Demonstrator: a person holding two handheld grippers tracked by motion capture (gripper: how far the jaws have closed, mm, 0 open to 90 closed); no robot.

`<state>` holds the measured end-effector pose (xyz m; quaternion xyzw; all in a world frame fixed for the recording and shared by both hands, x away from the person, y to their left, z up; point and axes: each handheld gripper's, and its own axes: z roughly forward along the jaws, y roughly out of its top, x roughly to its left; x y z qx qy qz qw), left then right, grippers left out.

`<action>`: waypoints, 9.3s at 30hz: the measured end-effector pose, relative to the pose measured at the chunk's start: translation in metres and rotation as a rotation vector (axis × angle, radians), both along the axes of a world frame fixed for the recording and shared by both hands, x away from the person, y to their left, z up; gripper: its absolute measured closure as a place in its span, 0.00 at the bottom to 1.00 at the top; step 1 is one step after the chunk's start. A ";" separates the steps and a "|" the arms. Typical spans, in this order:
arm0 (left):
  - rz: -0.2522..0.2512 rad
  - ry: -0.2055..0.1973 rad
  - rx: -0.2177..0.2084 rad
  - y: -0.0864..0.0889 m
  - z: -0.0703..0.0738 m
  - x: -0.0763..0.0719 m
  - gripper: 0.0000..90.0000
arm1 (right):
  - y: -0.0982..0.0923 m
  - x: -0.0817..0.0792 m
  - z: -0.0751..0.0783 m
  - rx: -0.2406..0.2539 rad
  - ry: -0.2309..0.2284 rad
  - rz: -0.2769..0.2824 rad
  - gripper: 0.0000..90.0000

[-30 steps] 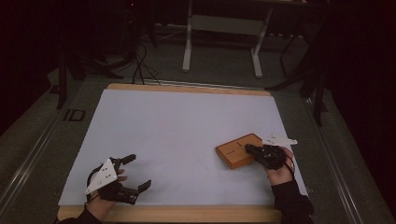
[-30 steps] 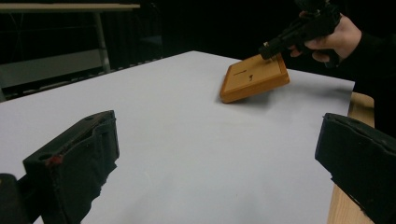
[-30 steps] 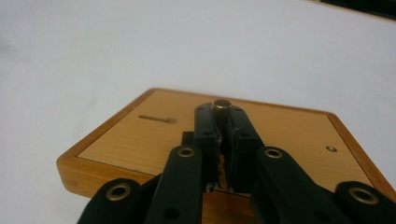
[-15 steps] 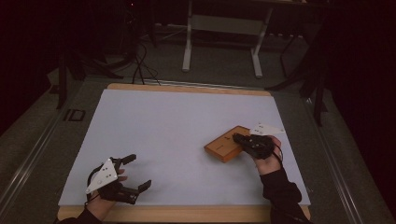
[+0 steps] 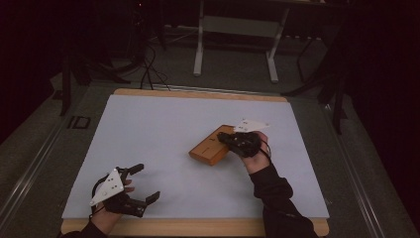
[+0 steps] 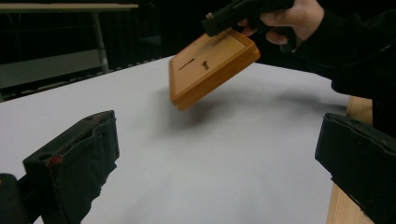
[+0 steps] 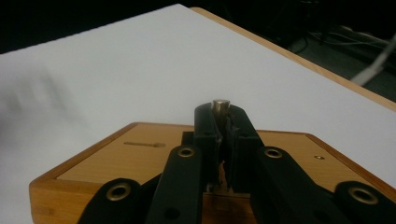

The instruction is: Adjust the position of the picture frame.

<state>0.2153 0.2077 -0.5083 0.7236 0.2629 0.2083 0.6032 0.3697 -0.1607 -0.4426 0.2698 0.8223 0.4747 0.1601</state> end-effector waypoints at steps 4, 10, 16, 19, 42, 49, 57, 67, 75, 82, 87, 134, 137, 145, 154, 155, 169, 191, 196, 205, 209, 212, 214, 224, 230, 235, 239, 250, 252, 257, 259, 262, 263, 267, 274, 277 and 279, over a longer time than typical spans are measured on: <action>-0.005 0.002 0.002 0.000 0.000 0.000 0.00 | 0.021 0.005 -0.003 0.009 0.015 0.041 0.95; -0.008 0.005 0.004 0.000 -0.001 0.001 0.00 | 0.047 0.012 -0.007 0.031 0.019 0.082 0.95; -0.009 0.009 0.003 0.000 -0.001 0.000 0.00 | 0.069 0.021 -0.009 0.020 0.015 0.110 0.94; -0.009 0.010 0.001 0.000 -0.002 0.000 0.00 | 0.076 0.025 -0.010 0.022 0.019 0.125 0.95; -0.018 0.014 0.014 -0.003 -0.003 0.000 0.00 | 0.043 0.009 -0.046 -0.040 0.086 0.183 0.94; -0.024 0.017 0.019 -0.004 -0.003 0.000 0.00 | 0.029 0.005 -0.058 -0.060 0.110 0.202 0.94; -0.043 0.031 0.016 -0.007 -0.005 0.001 0.00 | 0.021 0.000 -0.068 -0.071 0.120 0.214 0.93; -0.050 0.039 0.025 -0.012 -0.008 0.006 0.03 | 0.010 -0.001 -0.079 -0.087 0.116 0.212 0.93; -0.077 0.127 0.032 -0.021 -0.005 0.014 0.03 | 0.006 -0.003 -0.073 -0.043 0.118 0.209 0.80; -0.082 0.119 0.085 -0.027 -0.004 0.023 0.21 | -0.013 -0.017 -0.056 0.004 0.073 0.175 0.66; -0.005 0.154 0.137 -0.028 -0.004 0.036 0.49 | -0.030 -0.024 -0.048 0.095 0.056 0.118 0.43; -0.051 0.330 0.433 -0.088 -0.027 0.087 1.00 | -0.075 -0.044 -0.051 0.171 0.066 0.027 0.17; -0.065 0.335 0.451 -0.085 -0.026 0.083 1.00 | -0.076 -0.045 -0.050 0.176 0.064 0.028 0.17; -0.094 0.342 0.466 -0.084 -0.026 0.075 1.00 | -0.079 -0.047 -0.049 0.179 0.064 0.028 0.17; -0.162 0.332 0.488 -0.101 -0.025 0.066 1.00 | -0.084 -0.048 -0.047 0.183 0.063 0.015 0.17; -0.162 0.338 0.491 -0.101 -0.025 0.066 1.00 | -0.084 -0.048 -0.047 0.184 0.064 0.015 0.17; -0.229 0.344 0.497 -0.130 -0.029 0.067 1.00 | -0.089 -0.051 -0.049 0.186 0.067 0.010 0.17; -0.349 0.321 0.520 -0.197 -0.028 0.070 1.00 | -0.108 -0.057 -0.048 0.211 0.058 -0.034 0.17; -0.326 0.317 0.480 -0.187 -0.018 0.072 1.00 | -0.109 -0.059 -0.048 0.208 0.058 -0.033 0.17; -0.280 0.302 0.441 -0.179 -0.006 0.099 1.00 | -0.113 -0.065 -0.047 0.219 0.052 -0.040 0.17; -0.279 0.298 0.422 -0.180 -0.004 0.106 1.00 | -0.116 -0.069 -0.050 0.217 0.053 -0.039 0.17; -0.309 0.302 0.414 -0.180 -0.008 0.100 1.00 | -0.119 -0.070 -0.051 0.205 0.048 -0.049 0.17; -0.335 0.304 0.432 -0.181 -0.011 0.092 1.00 | -0.121 -0.070 -0.051 0.214 0.048 -0.050 0.17; -0.400 0.303 0.508 -0.188 -0.023 0.078 1.00 | -0.124 -0.068 -0.046 0.235 0.035 -0.060 0.17; -0.417 0.305 0.531 -0.197 -0.027 0.078 1.00 | -0.126 -0.068 -0.046 0.240 0.035 -0.066 0.17; -0.417 0.301 0.534 -0.206 -0.027 0.080 1.00 | -0.126 -0.068 -0.046 0.239 0.034 -0.067 0.17; -0.421 0.304 0.524 -0.218 -0.028 0.084 1.00 | -0.127 -0.068 -0.045 0.240 0.032 -0.066 0.17; -0.420 0.304 0.506 -0.244 -0.030 0.094 1.00 | -0.128 -0.069 -0.046 0.238 0.031 -0.068 0.17; -0.419 0.303 0.512 -0.247 -0.029 0.095 1.00 | -0.128 -0.069 -0.046 0.236 0.030 -0.071 0.17; -0.410 0.296 0.495 -0.241 -0.022 0.095 1.00 | -0.128 -0.070 -0.046 0.238 0.030 -0.067 0.17; -0.398 0.301 0.496 -0.234 -0.017 0.097 1.00 | -0.128 -0.069 -0.046 0.237 0.031 -0.067 0.17; -0.367 0.300 0.489 -0.225 -0.010 0.104 1.00 | -0.129 -0.069 -0.046 0.240 0.031 -0.067 0.17; -0.355 0.297 0.489 -0.223 -0.007 0.107 1.00 | -0.128 -0.069 -0.046 0.237 0.030 -0.068 0.17; -0.308 0.294 0.487 -0.218 -0.003 0.125 1.00 | -0.128 -0.069 -0.046 0.234 0.028 -0.069 0.17; -0.222 0.284 0.506 -0.222 -0.002 0.164 1.00 | -0.127 -0.069 -0.048 0.230 0.036 -0.067 0.17; -0.191 0.285 0.500 -0.225 -0.002 0.181 1.00 | -0.127 -0.069 -0.049 0.227 0.036 -0.065 0.17; -0.169 0.296 0.475 -0.227 -0.002 0.192 1.00 | -0.127 -0.068 -0.049 0.226 0.037 -0.066 0.17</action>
